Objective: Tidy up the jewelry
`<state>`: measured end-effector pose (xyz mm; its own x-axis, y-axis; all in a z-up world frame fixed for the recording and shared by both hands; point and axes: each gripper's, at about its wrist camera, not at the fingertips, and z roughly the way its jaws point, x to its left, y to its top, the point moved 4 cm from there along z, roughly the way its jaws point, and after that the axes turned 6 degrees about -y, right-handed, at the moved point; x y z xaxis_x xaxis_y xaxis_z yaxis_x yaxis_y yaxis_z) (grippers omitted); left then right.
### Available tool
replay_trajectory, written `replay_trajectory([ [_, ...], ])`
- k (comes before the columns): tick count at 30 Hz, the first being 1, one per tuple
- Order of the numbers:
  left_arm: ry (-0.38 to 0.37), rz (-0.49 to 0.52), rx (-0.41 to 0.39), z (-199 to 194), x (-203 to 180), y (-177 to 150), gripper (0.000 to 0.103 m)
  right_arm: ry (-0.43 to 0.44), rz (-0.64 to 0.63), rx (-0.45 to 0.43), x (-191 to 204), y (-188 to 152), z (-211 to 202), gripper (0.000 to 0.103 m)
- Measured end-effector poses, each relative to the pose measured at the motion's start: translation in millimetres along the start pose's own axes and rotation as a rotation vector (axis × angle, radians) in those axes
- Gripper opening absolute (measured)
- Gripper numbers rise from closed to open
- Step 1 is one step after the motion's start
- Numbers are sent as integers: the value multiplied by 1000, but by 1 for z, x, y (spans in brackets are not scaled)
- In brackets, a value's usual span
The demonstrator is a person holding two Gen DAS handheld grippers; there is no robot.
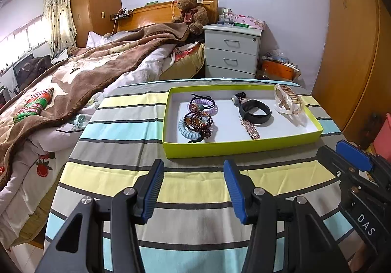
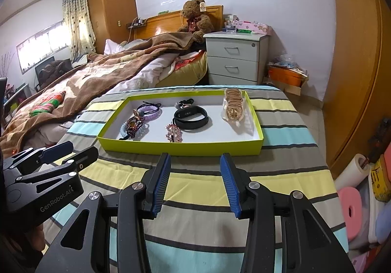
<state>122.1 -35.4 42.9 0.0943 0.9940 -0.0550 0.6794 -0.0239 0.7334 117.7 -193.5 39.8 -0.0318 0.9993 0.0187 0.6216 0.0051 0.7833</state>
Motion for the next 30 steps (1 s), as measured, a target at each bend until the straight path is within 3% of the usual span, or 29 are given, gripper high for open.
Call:
replay_trajectory([
  [30,-3,-20,24,2,3,-3,53,-2,-6,6,3,-3,0,43],
])
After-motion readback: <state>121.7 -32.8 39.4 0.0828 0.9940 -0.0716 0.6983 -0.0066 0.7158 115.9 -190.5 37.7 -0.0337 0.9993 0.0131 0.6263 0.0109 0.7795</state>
